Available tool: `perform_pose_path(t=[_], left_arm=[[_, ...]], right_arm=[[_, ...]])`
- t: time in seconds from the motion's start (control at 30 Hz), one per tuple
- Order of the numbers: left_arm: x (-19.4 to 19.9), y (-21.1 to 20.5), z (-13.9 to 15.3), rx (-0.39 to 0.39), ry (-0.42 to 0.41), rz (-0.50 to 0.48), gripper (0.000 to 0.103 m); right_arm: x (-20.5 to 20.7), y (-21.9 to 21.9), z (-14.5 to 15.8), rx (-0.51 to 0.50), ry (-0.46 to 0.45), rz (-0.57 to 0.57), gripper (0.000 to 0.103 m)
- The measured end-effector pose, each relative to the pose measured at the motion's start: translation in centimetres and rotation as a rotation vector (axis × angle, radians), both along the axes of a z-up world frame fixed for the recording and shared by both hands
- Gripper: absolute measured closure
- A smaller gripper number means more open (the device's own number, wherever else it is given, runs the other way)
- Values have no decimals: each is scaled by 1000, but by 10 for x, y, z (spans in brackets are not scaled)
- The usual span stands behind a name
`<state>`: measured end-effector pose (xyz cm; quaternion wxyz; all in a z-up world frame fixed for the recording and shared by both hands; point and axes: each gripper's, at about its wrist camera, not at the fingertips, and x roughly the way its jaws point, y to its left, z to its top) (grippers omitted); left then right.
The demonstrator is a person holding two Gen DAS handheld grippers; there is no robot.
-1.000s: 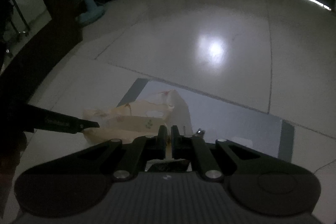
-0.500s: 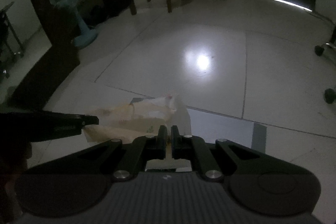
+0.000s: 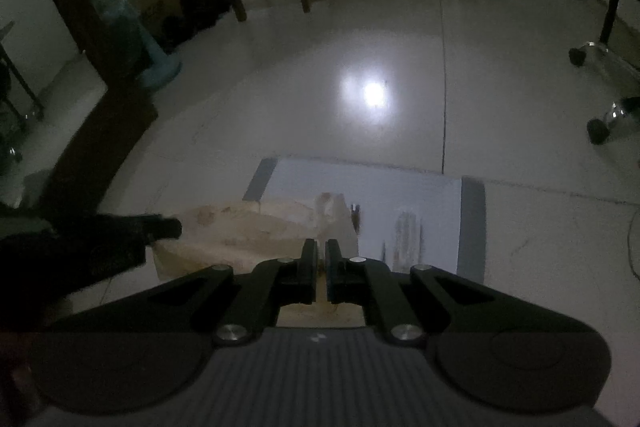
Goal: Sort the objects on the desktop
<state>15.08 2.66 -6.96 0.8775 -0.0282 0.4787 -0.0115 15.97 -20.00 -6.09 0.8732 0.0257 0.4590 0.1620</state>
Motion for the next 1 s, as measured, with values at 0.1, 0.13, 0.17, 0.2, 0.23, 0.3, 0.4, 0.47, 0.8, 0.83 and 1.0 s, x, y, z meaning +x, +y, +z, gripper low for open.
perform_pose_path(t=[0.1, 0.13, 0.17, 0.2, 0.23, 0.3, 0.4, 0.47, 0.8, 0.83, 1.0], left_arm=[[-13, -2, -1, 24, 5, -19, 97], [-18, -3, -3, 29, 13, -26, 97], [-20, -4, -7, 35, 21, -31, 97], [-24, -4, -11, 42, 29, -34, 97], [-29, -6, -16, 48, 36, -40, 97], [-38, -9, -25, 66, 43, -56, 97], [-54, -14, -41, 98, 51, -76, 97], [-61, -15, -52, 94, 69, -76, 97], [-77, -12, -121, 37, 146, 2, 97], [-78, -11, -128, 16, 163, 11, 97], [-82, -13, -151, -47, 214, -1, 97]], right_arm=[[-19, -1, -4, 0, 33, -2, 98], [-24, -1, -7, -4, 40, 0, 98], [-30, -1, -9, -6, 48, 0, 98], [-35, -2, -13, -1, 61, -7, 98], [-40, -3, -18, 3, 72, -13, 98], [-47, -1, -29, 0, 89, -16, 98], [-55, -2, -51, 2, 124, -27, 98], [-62, -2, -65, -8, 138, -24, 98], [-80, -7, -129, 16, 192, -59, 99], [-79, -9, -131, 25, 189, -64, 99], [-73, -21, -143, 33, 201, -61, 99]])
